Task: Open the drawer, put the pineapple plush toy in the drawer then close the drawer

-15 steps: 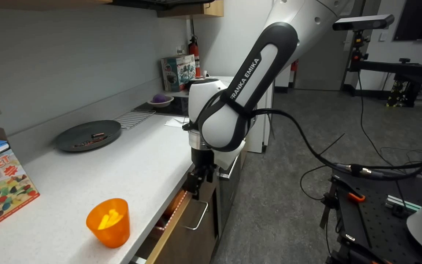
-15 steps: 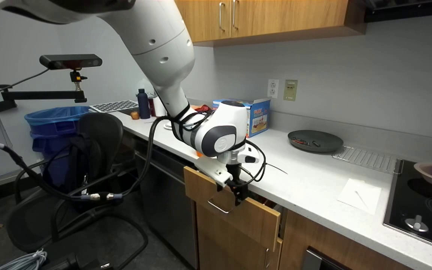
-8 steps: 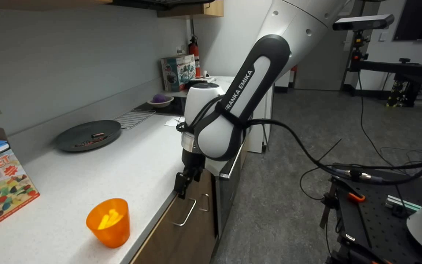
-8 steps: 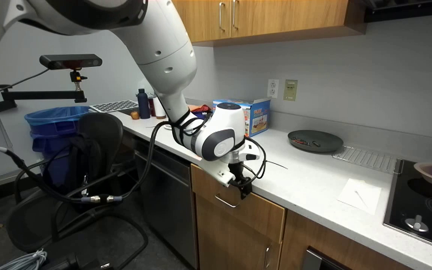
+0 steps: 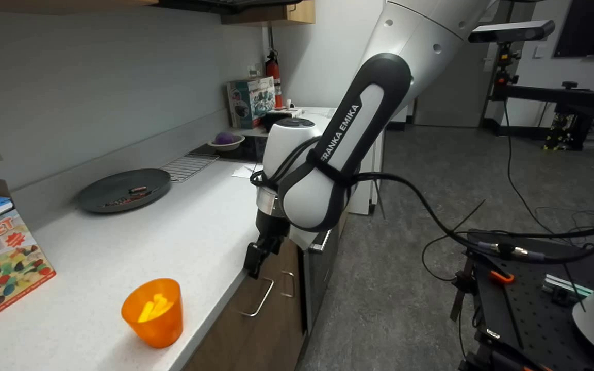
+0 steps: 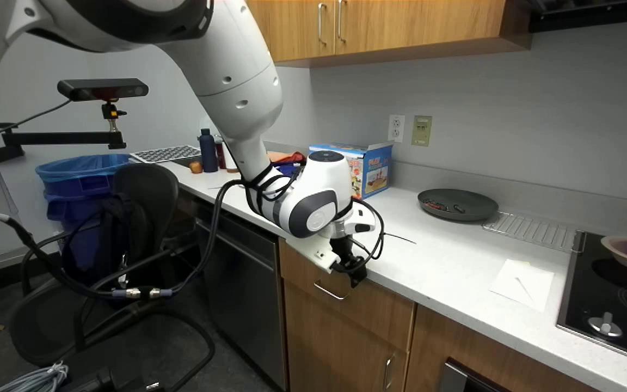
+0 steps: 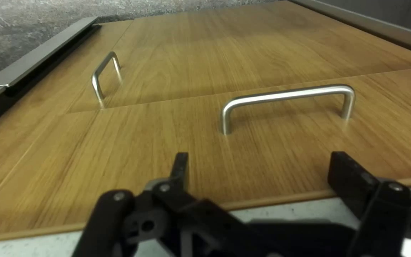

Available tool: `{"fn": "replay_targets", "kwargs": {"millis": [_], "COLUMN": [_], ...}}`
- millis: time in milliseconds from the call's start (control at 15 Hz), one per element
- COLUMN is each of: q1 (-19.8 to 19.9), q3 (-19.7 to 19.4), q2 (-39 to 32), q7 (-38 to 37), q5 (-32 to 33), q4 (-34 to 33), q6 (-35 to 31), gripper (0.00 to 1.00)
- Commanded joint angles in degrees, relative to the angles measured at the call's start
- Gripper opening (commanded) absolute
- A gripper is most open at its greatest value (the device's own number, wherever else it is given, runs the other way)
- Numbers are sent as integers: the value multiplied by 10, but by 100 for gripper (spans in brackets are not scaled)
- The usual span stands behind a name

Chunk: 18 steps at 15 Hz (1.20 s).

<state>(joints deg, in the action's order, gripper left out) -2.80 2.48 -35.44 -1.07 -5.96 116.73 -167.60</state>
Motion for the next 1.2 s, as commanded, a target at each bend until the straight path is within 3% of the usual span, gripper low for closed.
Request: {"fn": "replay_targets", "kwargs": {"millis": [0,667,1133], "q1": [14,13,0], "q3": [11,3,8], "q2": [67,306,421], "q7": [-2,-5,-44], "q5": [0,-6,-9], "q4": [36,146,239], "q6": [26,137,189], "gripper": [100,100,100]}}
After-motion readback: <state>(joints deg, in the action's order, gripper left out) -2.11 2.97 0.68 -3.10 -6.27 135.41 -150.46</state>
